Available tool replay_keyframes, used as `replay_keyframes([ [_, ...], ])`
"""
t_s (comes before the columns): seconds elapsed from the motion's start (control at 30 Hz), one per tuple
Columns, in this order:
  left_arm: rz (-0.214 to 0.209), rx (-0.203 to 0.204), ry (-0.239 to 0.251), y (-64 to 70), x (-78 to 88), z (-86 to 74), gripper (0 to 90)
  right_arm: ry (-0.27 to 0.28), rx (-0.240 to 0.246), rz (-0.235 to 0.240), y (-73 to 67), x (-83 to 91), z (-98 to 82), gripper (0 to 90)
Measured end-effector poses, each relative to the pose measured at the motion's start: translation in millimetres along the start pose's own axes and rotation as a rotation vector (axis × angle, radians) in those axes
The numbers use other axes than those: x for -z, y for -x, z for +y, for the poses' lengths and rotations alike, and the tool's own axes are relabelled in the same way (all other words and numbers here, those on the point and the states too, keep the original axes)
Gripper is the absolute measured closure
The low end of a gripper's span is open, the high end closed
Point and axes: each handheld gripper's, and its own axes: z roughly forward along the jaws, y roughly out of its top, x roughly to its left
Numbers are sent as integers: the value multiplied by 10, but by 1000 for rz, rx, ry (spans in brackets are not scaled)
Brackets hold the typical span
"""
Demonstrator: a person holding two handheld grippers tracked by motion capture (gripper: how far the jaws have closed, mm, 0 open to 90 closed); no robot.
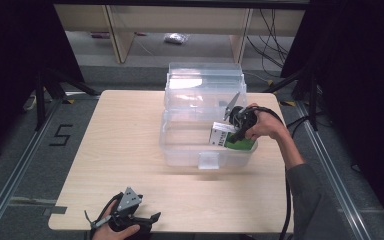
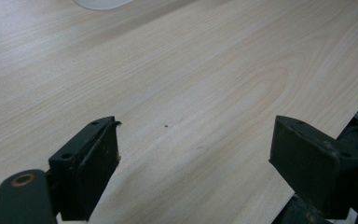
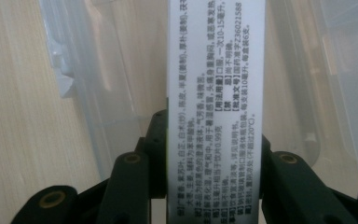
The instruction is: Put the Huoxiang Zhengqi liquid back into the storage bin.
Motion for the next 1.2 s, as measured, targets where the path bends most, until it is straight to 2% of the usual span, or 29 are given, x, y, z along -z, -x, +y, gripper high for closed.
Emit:
replay_keyframes([
  [0.03, 0, -1, 0, 1, 0, 1, 148, -21, 12, -28, 13, -11, -9, 642],
  [0.2, 2, 0, 0, 4, -2, 1, 148, -52, 14, -20, 15, -70, -13, 642],
  [0.3, 2, -1, -2, 0, -3, 0, 148, -66, -19, -15, -1, -117, -22, 641],
  [0.37, 3, -10, -10, -7, 2, 2, 148, -66, -18, -16, -1, -133, -25, 641],
  [0.5, 3, 0, -5, 2, -2, 3, 148, -87, -39, -12, -7, -199, -42, 639],
  [0.57, 4, -9, -9, -8, 2, 1, 148, -96, -22, -5, 11, -222, -45, 636],
  [0.77, 2, -1, -1, 0, 0, 1, 148, -122, -32, -7, -7, -255, -23, 619],
  [0.87, 3, -10, -10, -10, 6, 3, 148, -93, -48, -14, -41, -196, 2, 611],
  [0.97, 5, 0, -5, 4, -2, 2, 148, -55, -74, -29, -56, -86, -4, 572],
  [1.0, 6, 0, -5, 5, -2, 3, 148, -46, -64, -29, -61, -61, -5, 569],
  [1.03, 6, 1, -5, 5, -2, 3, 148, -45, -92, -29, -86, -38, -9, 562],
  [1.1, 9, -9, -13, -4, 3, 3, 148, -13, -73, -39, -87, 14, -23, 546],
  [1.17, 8, -8, -13, -7, 1, 3, 148, 4, -119, -42, -124, 67, -38, 528],
  [1.2, 8, -8, -13, -7, 1, 3, 148, 4, -119, -42, -124, 67, -38, 528],
])
